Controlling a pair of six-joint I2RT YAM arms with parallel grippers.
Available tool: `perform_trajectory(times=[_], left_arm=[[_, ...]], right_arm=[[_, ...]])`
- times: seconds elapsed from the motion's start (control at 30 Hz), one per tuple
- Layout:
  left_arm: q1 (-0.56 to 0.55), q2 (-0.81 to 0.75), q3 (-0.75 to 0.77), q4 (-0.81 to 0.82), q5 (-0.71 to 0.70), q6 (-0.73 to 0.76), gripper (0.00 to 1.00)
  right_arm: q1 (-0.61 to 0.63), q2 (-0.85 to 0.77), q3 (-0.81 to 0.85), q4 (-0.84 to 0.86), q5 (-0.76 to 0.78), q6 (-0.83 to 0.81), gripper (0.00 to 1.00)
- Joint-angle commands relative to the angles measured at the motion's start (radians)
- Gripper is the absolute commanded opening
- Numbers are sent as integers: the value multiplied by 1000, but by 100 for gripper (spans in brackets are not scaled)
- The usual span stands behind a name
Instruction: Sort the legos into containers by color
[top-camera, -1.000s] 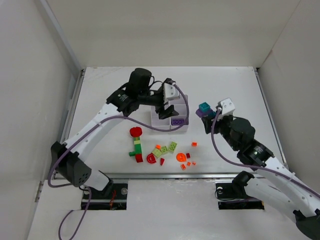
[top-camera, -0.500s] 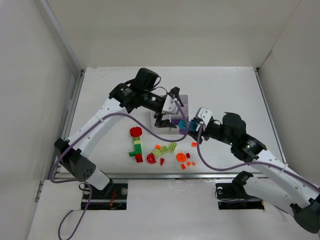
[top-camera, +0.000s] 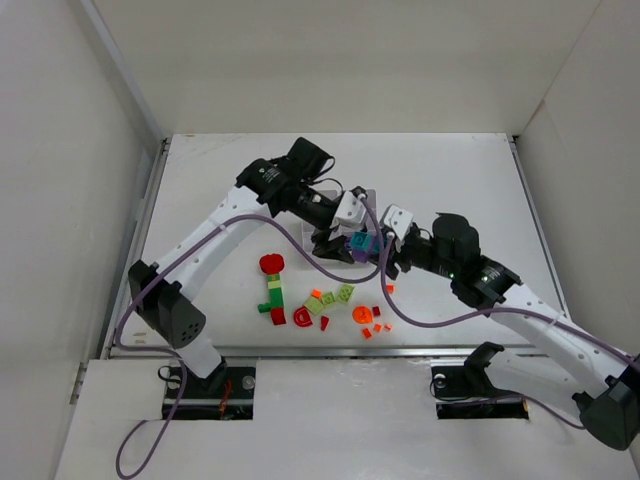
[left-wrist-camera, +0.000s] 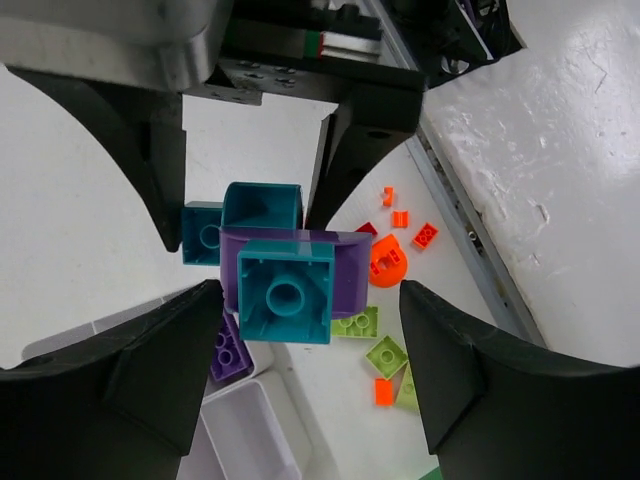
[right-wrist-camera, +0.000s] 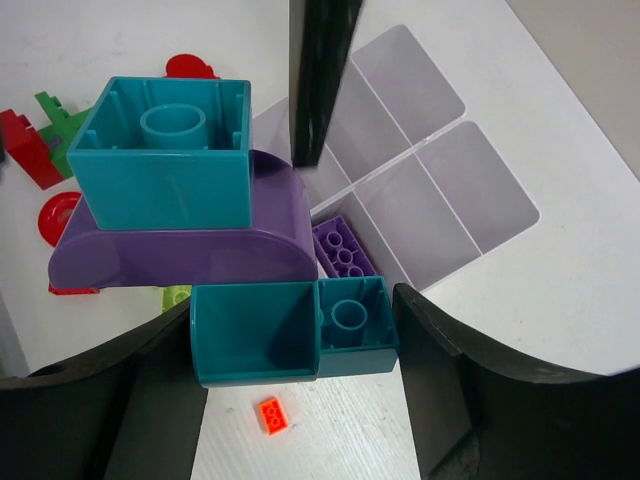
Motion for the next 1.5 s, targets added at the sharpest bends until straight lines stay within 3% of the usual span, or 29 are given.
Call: perform_trajectory(times=[0.0, 0.13, 0.27, 0.3, 0.47, 0.97, 1.47], left_arm=[[-3, 22, 53, 18, 31, -104, 68], [-3, 13, 9, 104, 18, -206, 60], [-3, 3, -2, 122, 9, -230, 34], [-3, 3, -2, 122, 9, -241, 24], [-3, 3, -2, 122, 9, -241, 0], [119, -47, 18, 242, -6, -344, 0], [128, -69, -38, 171, 41, -289, 0]], right_arm=[[4, 2, 64, 57, -15, -8, 0], [4, 2, 64, 57, -15, -8, 0], [4, 2, 64, 57, -25, -8, 0], [4, 2, 64, 57, -25, -8, 0], [4, 2, 46, 57, -25, -8, 0], [4, -27, -125, 110, 24, 89, 0], [4, -96, -46, 129, 16, 51, 0]])
